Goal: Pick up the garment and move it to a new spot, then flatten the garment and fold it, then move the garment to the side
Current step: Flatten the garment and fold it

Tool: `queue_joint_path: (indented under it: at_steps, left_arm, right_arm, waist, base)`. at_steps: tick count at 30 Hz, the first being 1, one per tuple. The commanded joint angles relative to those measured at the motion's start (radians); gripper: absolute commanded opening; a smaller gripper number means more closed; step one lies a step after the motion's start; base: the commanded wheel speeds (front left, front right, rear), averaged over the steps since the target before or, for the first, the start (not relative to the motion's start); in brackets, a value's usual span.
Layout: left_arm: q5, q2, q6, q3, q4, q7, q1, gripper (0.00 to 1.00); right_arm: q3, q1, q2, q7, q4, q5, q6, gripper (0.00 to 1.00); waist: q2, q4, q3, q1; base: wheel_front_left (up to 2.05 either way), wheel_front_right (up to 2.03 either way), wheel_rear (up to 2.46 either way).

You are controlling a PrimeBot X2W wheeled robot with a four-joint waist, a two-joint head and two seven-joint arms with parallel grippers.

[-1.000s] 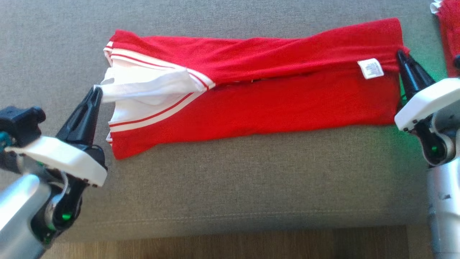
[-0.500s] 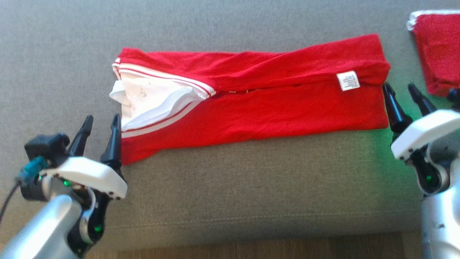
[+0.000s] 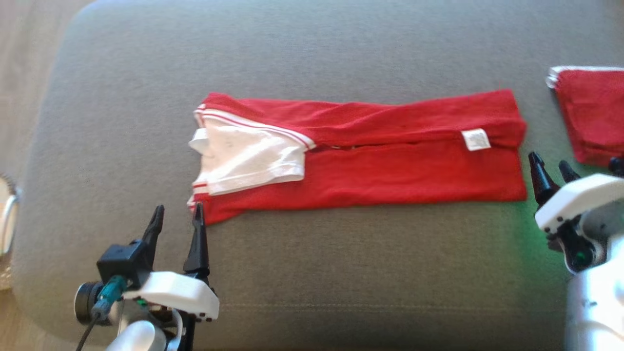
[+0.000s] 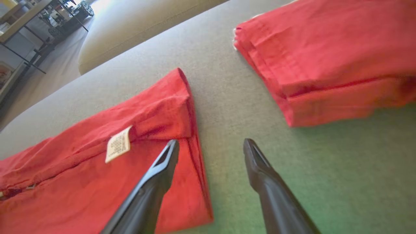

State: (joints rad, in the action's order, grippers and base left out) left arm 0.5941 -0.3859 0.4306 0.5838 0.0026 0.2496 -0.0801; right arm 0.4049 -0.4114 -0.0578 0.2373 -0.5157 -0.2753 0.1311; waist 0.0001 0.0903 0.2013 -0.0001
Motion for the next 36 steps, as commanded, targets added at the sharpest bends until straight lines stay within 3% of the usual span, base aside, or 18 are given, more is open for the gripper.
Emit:
queue_joint_path:
  at_steps: [1, 10, 19, 20, 21, 23, 24, 36]
  left_arm:
    - [-0.016, -0.006, -0.008, -0.060, -0.033, 0.012, -0.022, 1.00]
    - [-0.090, 0.064, -0.065, -0.103, -0.020, 0.012, 0.003, 1.00]
    - [-0.131, 0.117, -0.104, -0.131, -0.001, 0.012, 0.031, 1.00]
    - [-0.135, 0.121, -0.109, -0.135, 0.002, 0.012, 0.033, 1.00]
    - [-0.138, 0.124, -0.114, -0.140, 0.004, 0.012, 0.035, 1.00]
    - [-0.145, 0.128, -0.124, -0.150, 0.008, 0.012, 0.041, 1.00]
    - [-0.147, 0.128, -0.129, -0.155, 0.010, 0.012, 0.045, 1.00]
    - [-0.167, 0.137, -0.155, -0.211, 0.026, 0.012, 0.083, 1.00]
  right_arm:
    - [-0.010, -0.067, 0.005, -0.011, 0.010, 0.009, 0.000, 1.00]
    - [0.096, -0.178, -0.028, -0.049, -0.173, 0.183, 0.000, 1.00]
    - [0.158, -0.221, -0.026, -0.048, -0.302, 0.285, 0.000, 1.00]
    - [0.160, -0.224, -0.025, -0.047, -0.314, 0.290, 0.000, 0.96]
    - [0.161, -0.226, -0.025, -0.045, -0.327, 0.294, 0.000, 0.58]
    - [0.159, -0.228, -0.024, -0.035, -0.349, 0.302, 0.000, 0.07]
    - [0.157, -0.228, -0.025, -0.031, -0.358, 0.306, 0.000, 0.00]
    - [0.085, -0.245, -0.074, -0.097, -0.286, 0.294, 0.000, 0.00]
  waist:
    - [-0.0001, 0.030, -0.004, 0.0001]
    - [-0.0001, 0.105, 0.020, 0.0001]
    - [-0.0001, 0.122, 0.015, 0.0001]
    - [-0.0001, 0.122, 0.013, 0.0001]
    - [-0.0001, 0.121, 0.012, 0.0001]
    - [-0.0001, 0.117, 0.008, 0.0001]
    - [-0.0001, 0.114, 0.006, 0.0001]
    - [-0.0001, 0.057, -0.032, 0.0001]
  base:
    - [0.00, 0.00, 0.00]
    - [0.00, 0.00, 0.00]
    - [0.00, 0.00, 0.00]
    - [0.00, 0.00, 0.00]
    - [0.00, 0.00, 0.00]
    - [0.00, 0.00, 0.00]
    - [0.00, 0.00, 0.00]
    - [0.00, 0.00, 0.00]
